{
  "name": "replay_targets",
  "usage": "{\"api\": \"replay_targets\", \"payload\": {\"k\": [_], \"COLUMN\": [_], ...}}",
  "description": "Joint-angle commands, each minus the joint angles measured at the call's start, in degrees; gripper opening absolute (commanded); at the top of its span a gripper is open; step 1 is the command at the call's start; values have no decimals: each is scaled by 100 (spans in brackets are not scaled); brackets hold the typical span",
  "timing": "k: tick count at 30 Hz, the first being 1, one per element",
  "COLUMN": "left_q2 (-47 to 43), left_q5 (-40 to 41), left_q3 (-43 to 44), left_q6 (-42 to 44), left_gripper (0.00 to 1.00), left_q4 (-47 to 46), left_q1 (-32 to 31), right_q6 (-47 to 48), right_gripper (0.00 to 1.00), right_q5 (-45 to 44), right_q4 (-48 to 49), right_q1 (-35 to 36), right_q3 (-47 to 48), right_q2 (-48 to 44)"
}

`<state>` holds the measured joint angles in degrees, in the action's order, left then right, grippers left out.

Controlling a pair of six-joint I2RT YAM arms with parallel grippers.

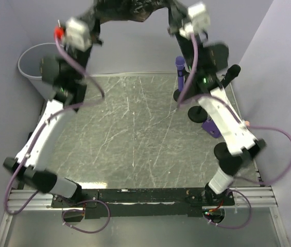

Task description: Put the trash bags into the trash bin

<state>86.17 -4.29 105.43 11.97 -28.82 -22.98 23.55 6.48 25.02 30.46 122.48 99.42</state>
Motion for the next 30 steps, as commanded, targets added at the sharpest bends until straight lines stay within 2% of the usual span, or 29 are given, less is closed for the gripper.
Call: {"api": "replay_targets", "payload": {"k": [1, 2, 3, 4, 5, 6, 7, 9, 11, 17, 20, 24, 26, 28, 30], "left_q2": [-668, -959, -1301, -1635, -1900, -2215, -2480, -2815, -2729, -2114, -1999, -1867, -1946, -1973, -1684], "left_q5": [-891, -1550, -2227, -2460, -2401, -2383, -2453, -2855, -3050, -2771, -2752, -1727, -1033, -618, -485], "left_q3": [-2826, -3931, -4830, -5996, -6730, -7129, -7307, -7055, -6599, -5622, -5262, -4858, -4550, -4295, -3586], "left_q6": [1735, 2478, 3652, 5291, 6838, 7324, 7181, 5938, 4907, 2420, 1540, 150, -272, -196, 76], "left_gripper": [1, 1, 1, 1, 1, 1, 1, 1, 1, 0, 1, 1, 1, 1, 1], "left_q4": [-1171, -761, 305, 1386, 2371, 3129, 3624, 4014, 4269, 4517, 4666, 3983, 3003, 1974, 1722], "left_q1": [-207, -215, -207, -207, -120, -14, 4, -13, -48, -66, -5, 249, 434, 435, 435], "right_q6": [1431, 1624, 1792, 2089, 2423, 2478, 2357, 1988, 1593, 749, 284, -894, -862, -730, -607], "right_gripper": [0, 0, 0, 0, 0, 0, 0, 0, 0, 0, 0, 0, 0, 0, 0], "right_q5": [-233, -365, -141, 549, 1443, 2305, 2723, 2674, 2771, 2718, 2552, 1710, 1226, 874, 602], "right_q4": [1356, 1113, 241, -1195, -2419, -3327, -3658, -3889, -3995, -4206, -4059, -3321, -2698, -2030, -1720], "right_q1": [-49, -57, -84, -171, -241, -407, -513, -436, -409, -356, -365, -584, -594, -594, -585], "right_q3": [-3308, -4388, -5278, -5843, -6275, -6619, -6988, -7325, -7239, -6571, -6360, -5746, -5245, -4622, -3692], "right_q2": [-606, -773, -983, -1212, -1519, -1931, -2300, -2873, -3164, -3148, -3104, -2753, -2525, -2235, -1788]}}
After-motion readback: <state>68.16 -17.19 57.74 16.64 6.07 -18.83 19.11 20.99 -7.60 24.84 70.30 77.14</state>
